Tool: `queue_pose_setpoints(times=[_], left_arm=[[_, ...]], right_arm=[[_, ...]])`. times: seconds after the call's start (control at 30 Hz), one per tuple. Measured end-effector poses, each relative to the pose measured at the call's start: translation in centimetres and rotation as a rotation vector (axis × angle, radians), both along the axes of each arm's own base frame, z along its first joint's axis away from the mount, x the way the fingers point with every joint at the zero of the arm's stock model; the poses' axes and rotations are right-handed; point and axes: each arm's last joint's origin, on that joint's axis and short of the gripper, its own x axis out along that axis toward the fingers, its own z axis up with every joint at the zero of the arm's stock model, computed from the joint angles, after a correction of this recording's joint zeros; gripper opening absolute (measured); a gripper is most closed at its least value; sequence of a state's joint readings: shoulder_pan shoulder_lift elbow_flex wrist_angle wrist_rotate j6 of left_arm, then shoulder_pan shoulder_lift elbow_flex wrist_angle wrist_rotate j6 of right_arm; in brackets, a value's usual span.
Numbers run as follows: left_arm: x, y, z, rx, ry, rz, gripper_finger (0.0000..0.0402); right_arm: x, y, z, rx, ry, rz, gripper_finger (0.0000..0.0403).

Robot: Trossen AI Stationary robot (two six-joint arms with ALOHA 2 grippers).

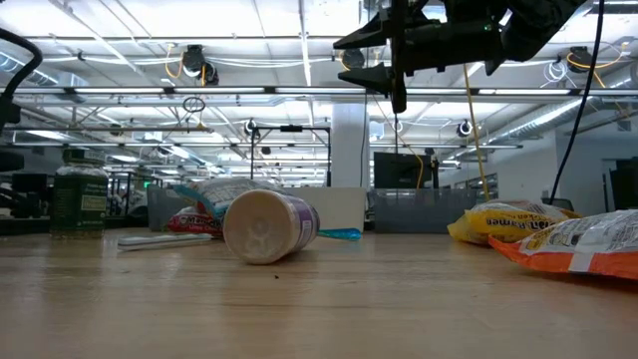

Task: Pick & Place Food Item
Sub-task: Put the blue baby spoon into the left black bin

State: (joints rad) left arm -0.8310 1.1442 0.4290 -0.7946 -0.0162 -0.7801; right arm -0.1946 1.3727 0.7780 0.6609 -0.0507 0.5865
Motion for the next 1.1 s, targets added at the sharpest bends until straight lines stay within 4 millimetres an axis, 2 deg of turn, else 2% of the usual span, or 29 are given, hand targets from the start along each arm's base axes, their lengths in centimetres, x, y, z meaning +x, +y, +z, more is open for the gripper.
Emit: queue_pose_setpoints(times=[0.27,0.5,0.67,0.9,1.1], left_arm=[[-0.11,0.1,-0.02,0.006,0.014,0.0,0.0179],[-0.18,0.12,-0.04,-0.001,0.031,-0.02,0.0105],[-0.2,0.11,-0.05,-0.008,0.038,-0.02,0.0067],[-0.22,0.06,-0.05,-0.02,0.048,-0.007,0.0026],[0.36,0.4,0.04,-0.045,0.061,0.109,0.0026]], right_arm=[[0.0,-0.01,0.0,-0.008,0.001,-0.001,0.0219],[0.0,-0.01,0.0,-0.023,0.004,-0.001,0.0217],[0.0,-0.01,0.0,-0.023,0.004,-0.001,0.0216],[0.0,-0.01,0.0,-0.026,0.004,-0.001,0.0217],[0.0,-0.01,0.0,-0.027,0.004,-0.002,0.0213]])
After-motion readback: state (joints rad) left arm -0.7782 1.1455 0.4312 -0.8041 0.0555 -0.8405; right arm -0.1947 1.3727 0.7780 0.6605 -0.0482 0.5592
